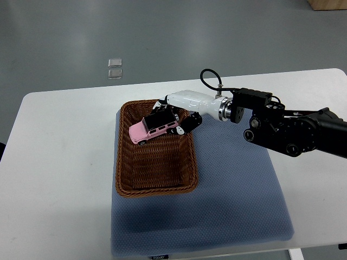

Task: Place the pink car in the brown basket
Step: 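Lift the pink SUV and carry it over the wicker basket, then lower the SUV into the basket and open the right hand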

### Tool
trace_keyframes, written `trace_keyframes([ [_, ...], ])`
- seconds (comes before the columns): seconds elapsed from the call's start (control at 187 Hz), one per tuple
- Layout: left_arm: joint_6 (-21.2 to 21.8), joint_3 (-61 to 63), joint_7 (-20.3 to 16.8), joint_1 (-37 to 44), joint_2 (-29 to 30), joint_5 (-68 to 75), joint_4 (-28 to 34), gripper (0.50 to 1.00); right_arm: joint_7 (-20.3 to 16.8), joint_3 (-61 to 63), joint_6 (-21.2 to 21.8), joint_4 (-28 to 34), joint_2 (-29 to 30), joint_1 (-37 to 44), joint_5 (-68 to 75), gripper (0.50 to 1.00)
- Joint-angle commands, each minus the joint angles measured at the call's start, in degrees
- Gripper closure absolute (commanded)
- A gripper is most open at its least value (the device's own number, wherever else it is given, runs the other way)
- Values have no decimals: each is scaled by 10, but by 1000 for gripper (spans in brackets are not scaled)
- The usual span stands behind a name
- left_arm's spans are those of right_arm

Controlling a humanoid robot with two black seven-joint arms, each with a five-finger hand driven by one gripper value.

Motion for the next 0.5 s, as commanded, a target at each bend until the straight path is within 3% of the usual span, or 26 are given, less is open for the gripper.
trace_keyframes([
  [0.0,0,0,1,0,0,0,-1,500,-1,1,0,-3,0,-1,0,920],
  [0.091,0,0,1,0,0,0,-1,500,-2,1,0,-3,0,-1,0,854],
  [0.171,0,0,0,0,0,0,-1,500,-2,1,0,-3,1,-4,1,687],
  [0.252,0,0,0,0,0,0,0,500,-2,2,0,-3,1,-7,1,599],
  [0.492,0,0,0,0,0,0,0,500,-2,20,-13,-3,-8,-12,9,589],
])
